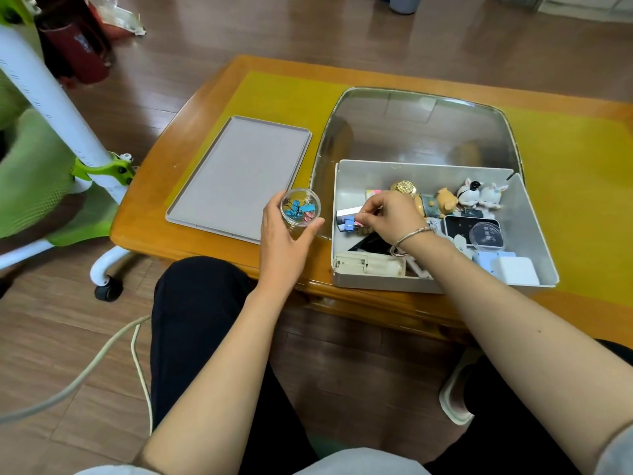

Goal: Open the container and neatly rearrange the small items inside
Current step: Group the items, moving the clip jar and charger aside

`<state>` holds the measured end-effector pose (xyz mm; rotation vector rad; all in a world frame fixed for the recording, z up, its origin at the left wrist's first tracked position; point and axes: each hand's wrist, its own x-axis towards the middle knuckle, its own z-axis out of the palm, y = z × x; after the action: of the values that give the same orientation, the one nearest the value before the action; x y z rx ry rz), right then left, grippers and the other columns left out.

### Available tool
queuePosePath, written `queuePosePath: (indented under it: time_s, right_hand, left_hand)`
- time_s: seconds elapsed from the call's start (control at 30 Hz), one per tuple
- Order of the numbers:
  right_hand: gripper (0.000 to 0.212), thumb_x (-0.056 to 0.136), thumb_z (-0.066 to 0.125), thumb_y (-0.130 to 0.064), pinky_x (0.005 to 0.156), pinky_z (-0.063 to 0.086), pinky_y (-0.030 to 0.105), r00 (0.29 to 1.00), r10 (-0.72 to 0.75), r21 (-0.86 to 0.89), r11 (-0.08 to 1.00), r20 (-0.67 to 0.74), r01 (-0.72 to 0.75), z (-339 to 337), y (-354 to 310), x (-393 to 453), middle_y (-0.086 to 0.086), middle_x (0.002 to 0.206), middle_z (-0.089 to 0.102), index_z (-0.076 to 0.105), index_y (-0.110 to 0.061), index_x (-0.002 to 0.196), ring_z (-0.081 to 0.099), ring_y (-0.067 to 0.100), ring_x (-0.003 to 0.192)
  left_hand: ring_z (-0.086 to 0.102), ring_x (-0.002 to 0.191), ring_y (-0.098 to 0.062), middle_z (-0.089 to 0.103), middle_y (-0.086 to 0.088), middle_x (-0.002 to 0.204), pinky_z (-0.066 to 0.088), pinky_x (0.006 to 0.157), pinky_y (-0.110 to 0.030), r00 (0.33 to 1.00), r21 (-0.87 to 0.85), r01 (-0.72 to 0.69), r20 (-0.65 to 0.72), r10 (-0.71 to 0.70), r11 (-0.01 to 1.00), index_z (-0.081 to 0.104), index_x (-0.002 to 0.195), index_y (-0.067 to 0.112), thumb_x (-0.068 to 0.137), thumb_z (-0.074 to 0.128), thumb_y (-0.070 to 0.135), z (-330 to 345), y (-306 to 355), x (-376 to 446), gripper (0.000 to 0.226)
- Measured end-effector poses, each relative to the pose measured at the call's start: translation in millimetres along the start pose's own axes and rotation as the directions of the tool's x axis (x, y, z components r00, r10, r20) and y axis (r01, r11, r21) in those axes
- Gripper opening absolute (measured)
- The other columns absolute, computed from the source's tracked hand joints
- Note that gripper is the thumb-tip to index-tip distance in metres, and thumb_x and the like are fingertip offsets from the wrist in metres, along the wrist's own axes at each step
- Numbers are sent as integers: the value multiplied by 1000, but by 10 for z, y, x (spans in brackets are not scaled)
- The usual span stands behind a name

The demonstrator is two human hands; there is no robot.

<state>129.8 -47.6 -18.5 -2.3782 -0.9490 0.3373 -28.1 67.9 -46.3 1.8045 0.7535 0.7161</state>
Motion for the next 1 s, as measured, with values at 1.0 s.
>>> queuePosePath:
  time_s: [1.0]
  right_hand:
    - [11,79,75,-27,54,35,16,989,6,-76,997,148,5,-203,60,-126,-14,58,50,73,-16,81,44,-1,54]
  left_hand:
    - [48,120,-10,44,6,128,50,91,-20,998,-47,-57,-1,57,997,37,134,23,82,73,29,211,148,-114,64]
